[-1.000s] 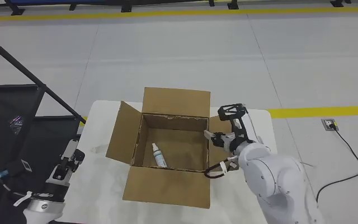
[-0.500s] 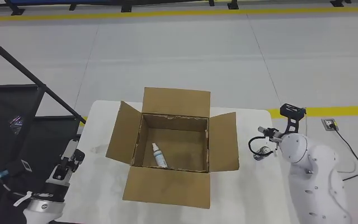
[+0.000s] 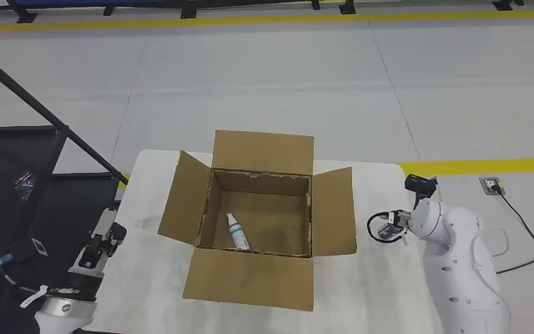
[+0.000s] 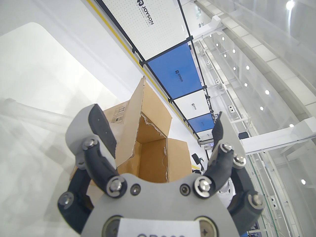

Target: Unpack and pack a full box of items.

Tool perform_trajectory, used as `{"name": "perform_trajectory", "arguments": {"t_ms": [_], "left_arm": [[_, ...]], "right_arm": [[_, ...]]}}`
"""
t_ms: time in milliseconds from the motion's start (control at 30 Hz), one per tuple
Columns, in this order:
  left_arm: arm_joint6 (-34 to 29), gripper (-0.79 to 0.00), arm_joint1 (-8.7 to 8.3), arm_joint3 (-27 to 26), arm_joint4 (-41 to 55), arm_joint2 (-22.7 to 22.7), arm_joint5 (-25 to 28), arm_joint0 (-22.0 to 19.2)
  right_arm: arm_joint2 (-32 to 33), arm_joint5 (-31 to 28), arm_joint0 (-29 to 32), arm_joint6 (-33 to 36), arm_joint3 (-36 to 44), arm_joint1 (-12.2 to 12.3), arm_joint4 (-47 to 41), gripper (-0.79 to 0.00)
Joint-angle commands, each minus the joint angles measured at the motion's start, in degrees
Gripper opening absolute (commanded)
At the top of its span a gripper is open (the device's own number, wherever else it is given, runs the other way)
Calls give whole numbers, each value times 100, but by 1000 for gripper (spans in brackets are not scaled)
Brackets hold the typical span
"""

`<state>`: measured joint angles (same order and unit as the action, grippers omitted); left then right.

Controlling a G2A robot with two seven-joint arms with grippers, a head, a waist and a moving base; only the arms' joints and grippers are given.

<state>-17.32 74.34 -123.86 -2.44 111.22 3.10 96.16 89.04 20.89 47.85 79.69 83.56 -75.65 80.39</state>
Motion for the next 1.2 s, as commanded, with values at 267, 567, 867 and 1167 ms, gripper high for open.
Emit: {"name": "perform_trajectory", "arguments": {"t_ms": [267,567,867,1167], "left_arm": [[0,0,0,0,0,0,0,0],[0,0,0,0,0,0,0,0],[0,0,0,0,0,0,0,0],[0,0,0,0,0,0,0,0]], "right_arm": [[-54,-1,-242,-169,-706,-11,-136,-517],[86,-73,-176,-365,-447,10,-416,-785],[310,440,932,-1138,3272,-36,-1331,-785],[-1283,166,1049,-2017,4004,-152,-1592,-785]]}}
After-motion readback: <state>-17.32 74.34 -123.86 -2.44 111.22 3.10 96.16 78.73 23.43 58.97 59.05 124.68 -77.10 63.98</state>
